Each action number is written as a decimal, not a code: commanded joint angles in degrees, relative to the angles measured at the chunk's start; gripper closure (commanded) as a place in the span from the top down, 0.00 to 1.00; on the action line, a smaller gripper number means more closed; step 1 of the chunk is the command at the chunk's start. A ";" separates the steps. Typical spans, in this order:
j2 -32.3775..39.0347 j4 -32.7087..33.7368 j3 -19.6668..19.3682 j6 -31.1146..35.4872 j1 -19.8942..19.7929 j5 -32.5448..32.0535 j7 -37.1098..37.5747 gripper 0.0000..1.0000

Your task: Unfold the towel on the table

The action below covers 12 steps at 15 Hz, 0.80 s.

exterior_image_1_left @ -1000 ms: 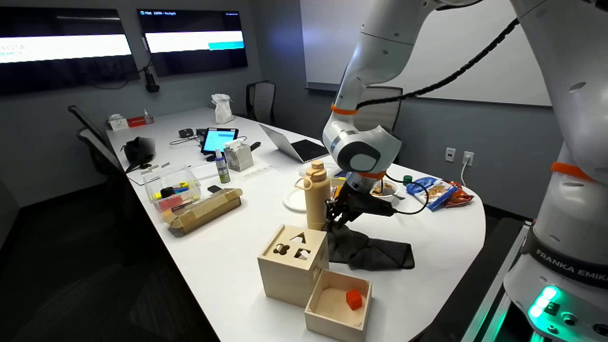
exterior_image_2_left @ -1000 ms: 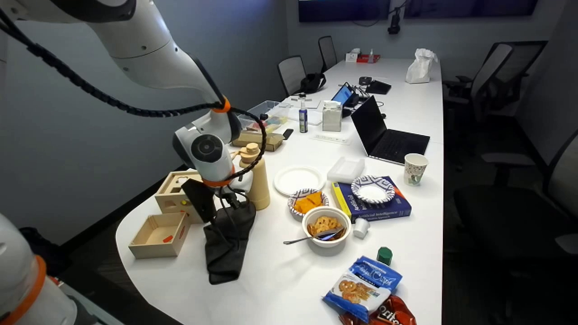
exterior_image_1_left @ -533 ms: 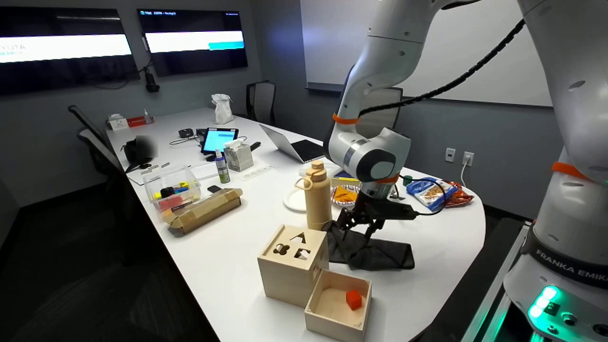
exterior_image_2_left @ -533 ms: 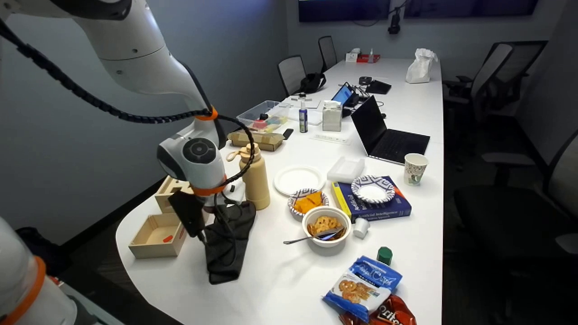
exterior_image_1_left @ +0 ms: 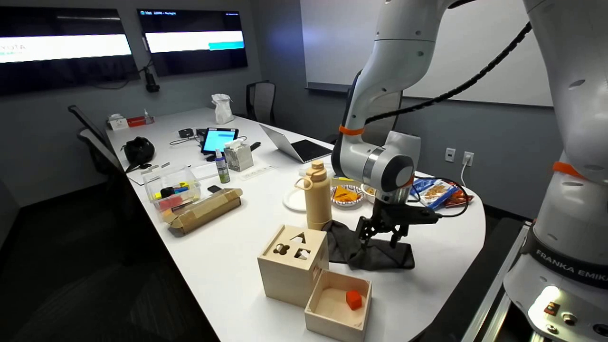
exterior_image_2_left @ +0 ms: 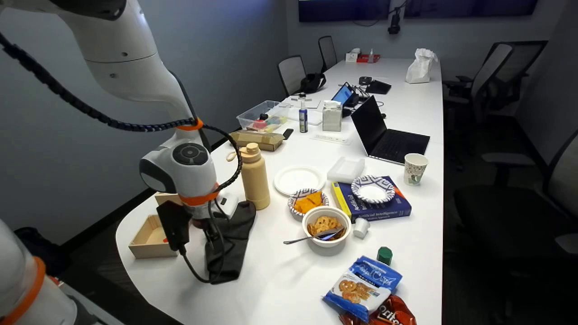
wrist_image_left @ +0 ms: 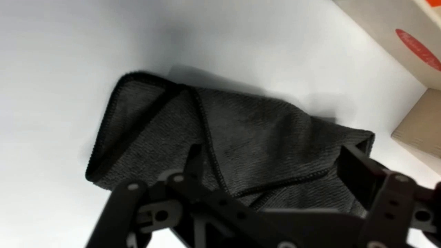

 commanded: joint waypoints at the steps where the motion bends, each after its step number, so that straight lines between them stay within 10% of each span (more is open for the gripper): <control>1: -1.46 -0.32 -0.12 0.77 -0.90 -4.43 7.18 1.00; 12: 3.35 2.22 -6.20 -1.70 2.83 -24.31 31.10 1.00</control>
